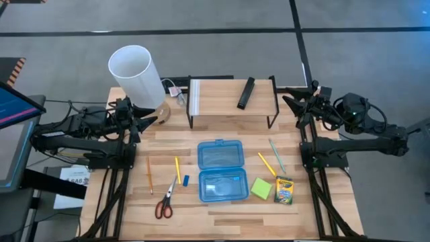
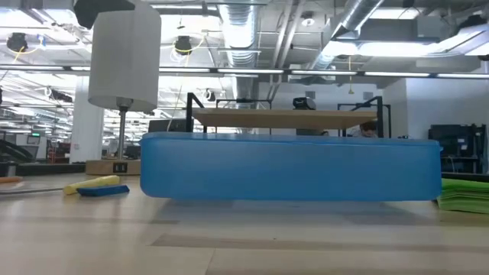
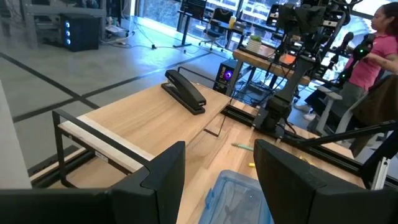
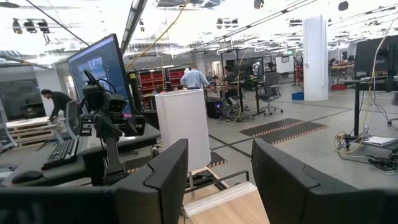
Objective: Pack school essentials
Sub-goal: Put the left orange pencil into the blue supply box
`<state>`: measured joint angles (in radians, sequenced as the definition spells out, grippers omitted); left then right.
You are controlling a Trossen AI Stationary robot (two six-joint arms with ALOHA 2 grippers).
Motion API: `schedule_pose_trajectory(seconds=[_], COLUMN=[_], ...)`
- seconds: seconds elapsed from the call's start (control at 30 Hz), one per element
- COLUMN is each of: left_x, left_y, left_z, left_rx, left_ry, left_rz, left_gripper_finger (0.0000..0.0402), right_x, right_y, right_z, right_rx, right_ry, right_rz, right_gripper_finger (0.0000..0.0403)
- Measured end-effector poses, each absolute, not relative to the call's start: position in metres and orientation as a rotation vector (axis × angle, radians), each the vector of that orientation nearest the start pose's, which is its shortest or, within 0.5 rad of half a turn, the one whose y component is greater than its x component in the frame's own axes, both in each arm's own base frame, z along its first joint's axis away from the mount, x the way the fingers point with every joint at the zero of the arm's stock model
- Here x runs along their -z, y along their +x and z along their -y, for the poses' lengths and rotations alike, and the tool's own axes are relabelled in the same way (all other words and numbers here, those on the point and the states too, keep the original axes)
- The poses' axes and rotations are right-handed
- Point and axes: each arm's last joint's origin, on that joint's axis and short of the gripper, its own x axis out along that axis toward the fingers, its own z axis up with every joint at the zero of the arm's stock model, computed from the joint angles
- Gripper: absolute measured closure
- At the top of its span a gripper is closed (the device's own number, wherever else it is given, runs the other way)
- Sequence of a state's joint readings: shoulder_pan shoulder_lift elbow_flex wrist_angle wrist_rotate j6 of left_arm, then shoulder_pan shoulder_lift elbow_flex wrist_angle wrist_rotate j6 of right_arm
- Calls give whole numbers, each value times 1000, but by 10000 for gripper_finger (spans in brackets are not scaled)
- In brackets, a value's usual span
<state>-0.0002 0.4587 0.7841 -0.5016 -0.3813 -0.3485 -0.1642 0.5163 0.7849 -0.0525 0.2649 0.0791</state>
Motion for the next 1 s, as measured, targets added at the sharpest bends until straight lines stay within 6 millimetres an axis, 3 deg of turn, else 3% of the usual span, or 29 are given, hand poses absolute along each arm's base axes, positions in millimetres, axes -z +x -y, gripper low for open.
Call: schedule_pose_trajectory(seconds=[0.5,1.0], left_x=[-340,-340], left_y=[90,90], left_z=[-11,-11], left_rx=[-412,-411], left_ry=[-439,-427], left_rz=[-74,-77], left_gripper_finger=[224,224], right_x=[-377,-377], right_y=[102,102], right_z=[25,25], right_rx=[419,419], right_ry=[88,88], right_rz=[234,234], right_gripper_finger=[203,204])
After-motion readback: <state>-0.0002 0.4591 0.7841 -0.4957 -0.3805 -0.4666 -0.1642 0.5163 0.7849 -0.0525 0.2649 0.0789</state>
